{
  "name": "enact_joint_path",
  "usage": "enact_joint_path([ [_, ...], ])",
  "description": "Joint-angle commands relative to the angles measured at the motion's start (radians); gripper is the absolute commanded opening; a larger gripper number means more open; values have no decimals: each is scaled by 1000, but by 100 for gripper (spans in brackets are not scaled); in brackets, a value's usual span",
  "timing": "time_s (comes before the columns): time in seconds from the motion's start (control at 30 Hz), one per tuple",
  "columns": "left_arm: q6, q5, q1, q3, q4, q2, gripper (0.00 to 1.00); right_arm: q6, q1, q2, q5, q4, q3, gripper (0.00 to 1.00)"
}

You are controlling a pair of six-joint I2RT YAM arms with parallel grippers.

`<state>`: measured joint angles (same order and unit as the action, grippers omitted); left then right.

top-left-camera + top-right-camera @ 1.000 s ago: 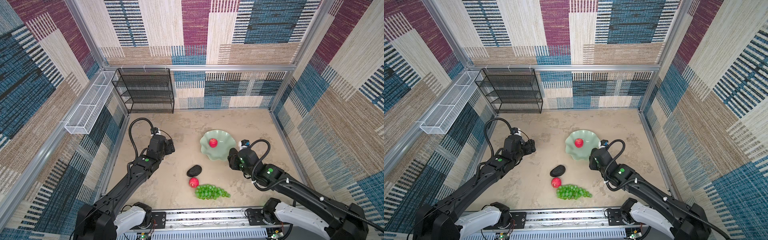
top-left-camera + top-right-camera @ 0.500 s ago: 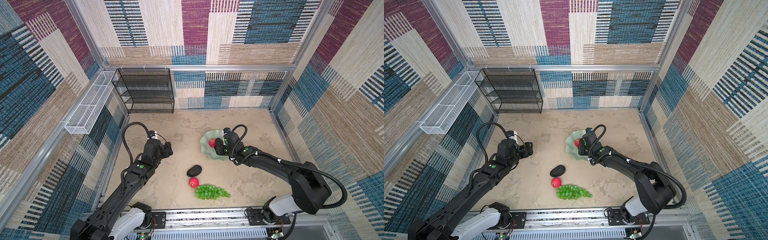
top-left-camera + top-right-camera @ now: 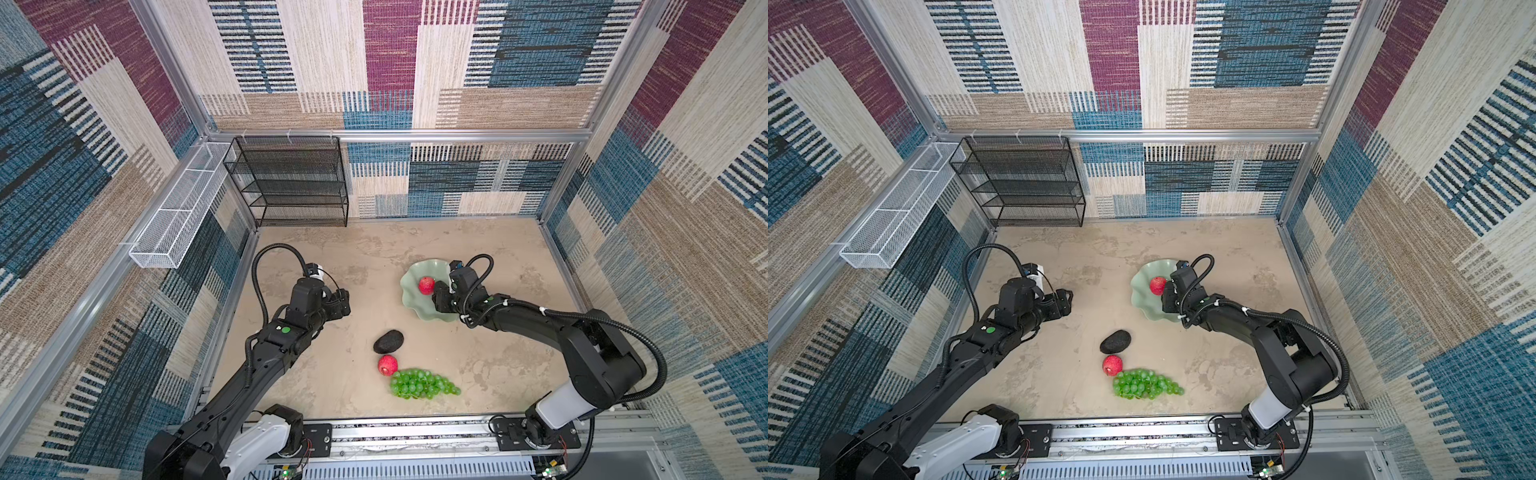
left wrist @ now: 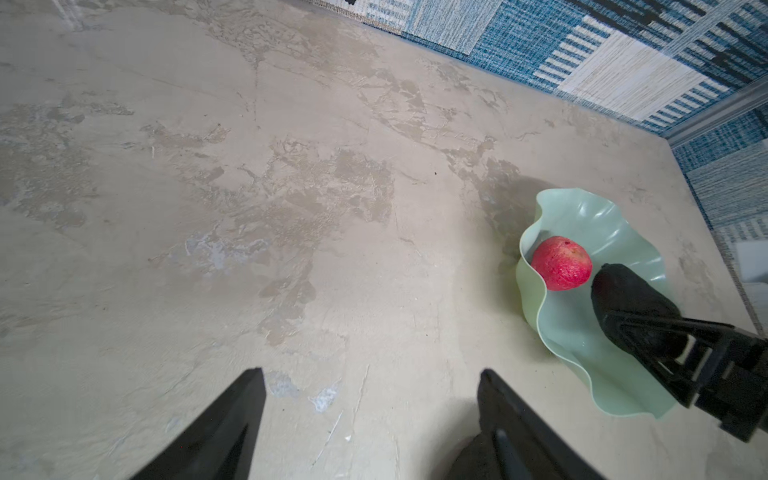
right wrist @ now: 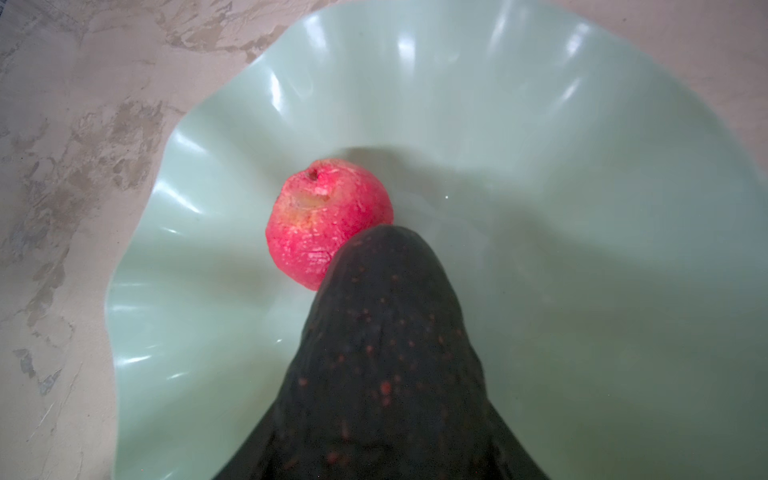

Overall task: Place and organize the fake fruits in the fruit bowl
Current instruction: 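Grasp the avocado nearest the bowl with the right gripper and place it in the bowl, then grasp the other avocado with the left gripper while the right gripper withdraws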

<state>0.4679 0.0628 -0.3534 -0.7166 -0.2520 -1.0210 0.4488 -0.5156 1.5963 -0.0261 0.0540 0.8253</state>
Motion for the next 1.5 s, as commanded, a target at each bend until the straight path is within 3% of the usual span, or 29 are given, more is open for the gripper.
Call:
enact_joint_path([
  [0.0,-28,-58,1,-15,3,-11,84,-8,6,24,22,-65,3,47],
  [0.2,-26,-89,2,-27,-5,-35,83,-10,9,69,38,-73,27,53],
  [0.43,-42,-142,1,-40,-5,-46,83,-18,9,66,39,-57,48,72],
  [0.8,-100,-398,-31,-67,-21,-146,79,-52,10,-102,-4,4,94,90],
  [0.93,-138,-355,-129,-80,-64,-193,79,-86,10,-207,-5,-24,70,100],
  [1.1,-174,-262,-249,-112,-156,-281,79,-80,16,-318,3,-86,5,100],
  [1.47,-211,-173,-372,-140,-164,-396,83,-64,23,-334,24,-110,-50,100],
])
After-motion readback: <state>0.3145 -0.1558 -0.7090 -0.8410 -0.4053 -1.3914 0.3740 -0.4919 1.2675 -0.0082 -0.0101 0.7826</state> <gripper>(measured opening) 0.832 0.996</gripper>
